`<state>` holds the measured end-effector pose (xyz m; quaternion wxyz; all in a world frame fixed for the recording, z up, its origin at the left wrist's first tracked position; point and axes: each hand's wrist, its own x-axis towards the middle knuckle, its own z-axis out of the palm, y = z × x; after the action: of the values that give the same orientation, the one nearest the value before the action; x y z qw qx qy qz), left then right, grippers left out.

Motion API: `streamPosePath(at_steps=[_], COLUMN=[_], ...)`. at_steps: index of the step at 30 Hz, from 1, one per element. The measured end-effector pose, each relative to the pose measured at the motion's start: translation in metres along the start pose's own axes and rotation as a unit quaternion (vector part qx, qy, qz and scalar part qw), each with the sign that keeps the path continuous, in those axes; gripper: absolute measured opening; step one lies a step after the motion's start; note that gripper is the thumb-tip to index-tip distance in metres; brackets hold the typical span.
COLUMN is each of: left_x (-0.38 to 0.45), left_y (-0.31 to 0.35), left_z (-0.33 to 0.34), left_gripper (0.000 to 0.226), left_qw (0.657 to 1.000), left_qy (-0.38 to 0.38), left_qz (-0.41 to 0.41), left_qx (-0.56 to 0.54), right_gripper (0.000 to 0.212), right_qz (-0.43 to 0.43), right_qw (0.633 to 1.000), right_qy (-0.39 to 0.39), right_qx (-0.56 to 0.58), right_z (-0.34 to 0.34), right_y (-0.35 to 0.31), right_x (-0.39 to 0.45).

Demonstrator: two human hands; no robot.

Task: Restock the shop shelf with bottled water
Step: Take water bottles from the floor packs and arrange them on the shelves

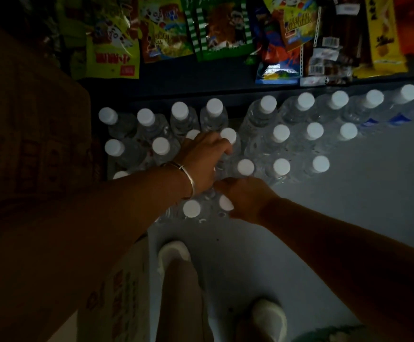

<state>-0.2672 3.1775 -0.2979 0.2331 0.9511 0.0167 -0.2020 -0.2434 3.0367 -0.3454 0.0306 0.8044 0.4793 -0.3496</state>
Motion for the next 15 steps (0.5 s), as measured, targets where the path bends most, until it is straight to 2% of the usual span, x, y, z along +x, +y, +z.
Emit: streamPosePath(at_steps=[3,8,15], left_x=[-0.002,-0.009,-0.033], left_y=[-0.005,0.002,0.057], left_z=[0.003,-0.018,-0.122], left_gripper=[0.051,0.054,0.053], left_qw=[1.000,0.999,0.998], left_qy=[0.003,-0.034,-0.060], left_qz=[0.002,0.003,0.000], left_qx=[0.002,0.023,0.037], right_gripper=[0.063,0.054,0.045], right_qz=[-0.004,-0.012,-0.022], right_qw=[1.000,0.996,0.979], right_qy=[0.009,0.016,0.057], right_qx=[0.016,0.084,0.193], right_z=[-0.001,-0.031,-0.155], right_y=[-0.002,-0.008,-0.024], right_x=[0.000,-0.029,-0.119])
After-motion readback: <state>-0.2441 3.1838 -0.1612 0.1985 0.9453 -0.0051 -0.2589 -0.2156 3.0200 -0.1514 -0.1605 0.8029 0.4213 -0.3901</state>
